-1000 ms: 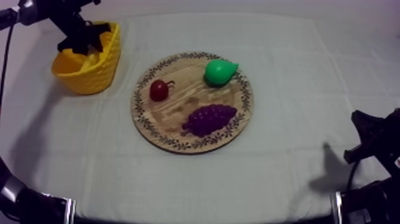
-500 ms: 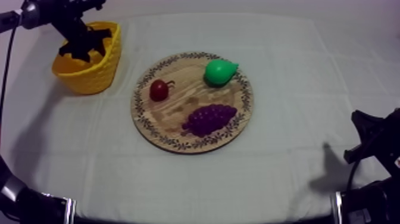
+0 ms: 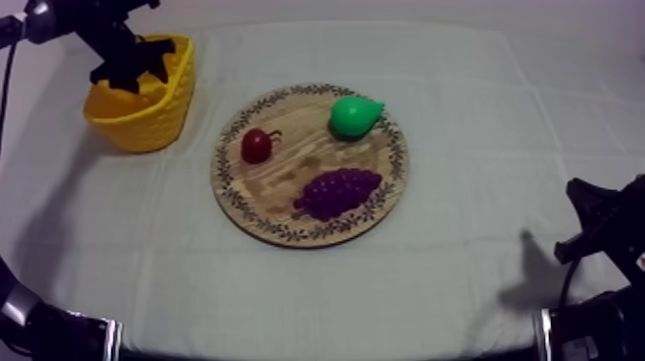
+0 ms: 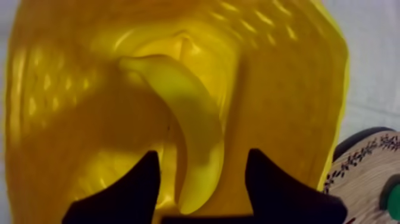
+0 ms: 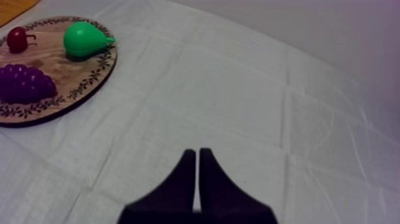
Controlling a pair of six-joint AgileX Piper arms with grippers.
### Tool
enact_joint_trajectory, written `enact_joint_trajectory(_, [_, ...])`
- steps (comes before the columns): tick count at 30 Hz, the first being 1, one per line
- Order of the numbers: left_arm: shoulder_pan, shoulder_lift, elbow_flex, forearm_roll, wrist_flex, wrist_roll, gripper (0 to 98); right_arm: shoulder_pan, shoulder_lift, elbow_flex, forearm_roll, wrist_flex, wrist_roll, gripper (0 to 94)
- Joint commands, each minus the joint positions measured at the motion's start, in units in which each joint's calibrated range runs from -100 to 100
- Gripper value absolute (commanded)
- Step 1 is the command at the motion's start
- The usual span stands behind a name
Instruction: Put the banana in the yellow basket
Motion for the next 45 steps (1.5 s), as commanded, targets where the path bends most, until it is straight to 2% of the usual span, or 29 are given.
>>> enact_joint_trajectory(1, [-0.04, -0.88, -0.06, -0.13, 0.20, 0.23, 45.0, -0.02, -0.03, -0.03, 0.00, -0.11, 0.00, 0.2])
enact_joint_trajectory(8, [-0.70, -4.96, 1.76, -0.62, 0.26, 0.83, 29.0, -0.02, -0.03, -0.03, 0.00, -0.11, -0.01, 0.2])
enact_joint_trajectory(14, [-1.74, -8.59, 4.83, -0.45, -0.72, -0.10, 8.4, -0.02, -0.03, -0.03, 0.00, -0.11, -0.02, 0.2])
enact_joint_trajectory(23, [-2.12, -19.78, 9.65, 0.86, -6.01, -3.34, 4.2, -0.02, -0.03, -0.03, 0.00, -0.11, -0.01, 0.2])
enact_joint_trajectory(26, [-2.74, -27.08, 11.90, 3.10, -9.24, -6.04, 4.1, -0.02, -0.03, -0.03, 0.00, -0.11, -0.01, 0.2])
enact_joint_trajectory(32, [-6.53, -45.41, 24.06, 12.25, -18.08, -15.64, 3.5, -0.02, -0.03, -0.03, 0.00, -0.11, 0.00, 0.2])
enact_joint_trajectory(35, [-7.41, -54.90, 34.23, 15.32, -23.43, -19.14, 2.7, -0.02, -0.03, -0.03, 0.00, -0.11, -0.02, 0.2])
enact_joint_trajectory(37, [-6.34, -61.39, 42.23, 16.05, -28.20, -20.24, 1.8, -0.02, -0.03, -0.03, 0.00, -0.11, -0.04, 0.2])
enact_joint_trajectory(39, [-4.06, -68.15, 51.08, 15.87, -33.68, -20.16, 1.0, -0.02, -0.03, -0.03, 0.00, -0.11, -0.04, 0.2])
enact_joint_trajectory(42, [-0.61, -77.86, 64.55, 14.50, -41.13, -17.34, 0.4, -0.02, -0.03, -0.03, 0.00, -0.11, 0.00, 0.2])
enact_joint_trajectory(45, [0.52, -86.65, 74.71, 13.95, -44.25, -15.58, 0.2, -0.02, -0.03, -0.03, 0.00, -0.11, -0.04, 0.2])
